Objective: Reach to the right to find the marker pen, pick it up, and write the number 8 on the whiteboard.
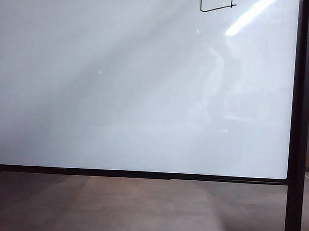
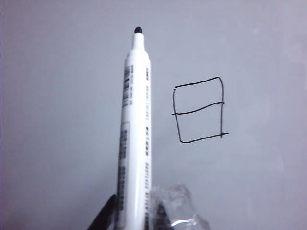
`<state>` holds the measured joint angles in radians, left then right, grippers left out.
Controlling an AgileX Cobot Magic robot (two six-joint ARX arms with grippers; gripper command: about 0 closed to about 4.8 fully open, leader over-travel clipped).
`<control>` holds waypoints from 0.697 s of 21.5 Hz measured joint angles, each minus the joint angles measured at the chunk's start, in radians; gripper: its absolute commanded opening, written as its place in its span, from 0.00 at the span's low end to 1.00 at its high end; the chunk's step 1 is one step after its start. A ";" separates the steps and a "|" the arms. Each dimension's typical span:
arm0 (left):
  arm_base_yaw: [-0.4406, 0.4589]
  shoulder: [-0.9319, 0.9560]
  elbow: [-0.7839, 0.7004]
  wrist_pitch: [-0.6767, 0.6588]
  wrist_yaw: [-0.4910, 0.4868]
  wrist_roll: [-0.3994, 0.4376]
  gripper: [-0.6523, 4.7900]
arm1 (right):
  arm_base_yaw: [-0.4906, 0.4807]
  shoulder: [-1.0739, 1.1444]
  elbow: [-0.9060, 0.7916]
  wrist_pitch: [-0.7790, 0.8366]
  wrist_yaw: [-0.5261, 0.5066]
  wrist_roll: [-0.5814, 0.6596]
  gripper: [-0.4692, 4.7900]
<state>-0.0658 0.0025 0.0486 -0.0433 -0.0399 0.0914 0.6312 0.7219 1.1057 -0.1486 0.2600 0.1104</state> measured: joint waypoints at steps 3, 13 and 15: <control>0.000 0.000 0.000 0.033 -0.079 -0.038 0.11 | 0.000 0.000 0.000 -0.002 0.021 -0.006 0.08; 0.000 0.000 0.000 0.032 -0.119 -0.040 0.11 | 0.000 -0.102 -0.082 -0.052 0.054 -0.062 0.08; 0.000 0.000 0.000 0.032 -0.119 -0.040 0.11 | 0.000 -0.211 -0.187 -0.098 0.052 -0.055 0.08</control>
<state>-0.0658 0.0029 0.0486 -0.0109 -0.1589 0.0517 0.6312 0.5106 0.9192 -0.2470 0.3122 0.0555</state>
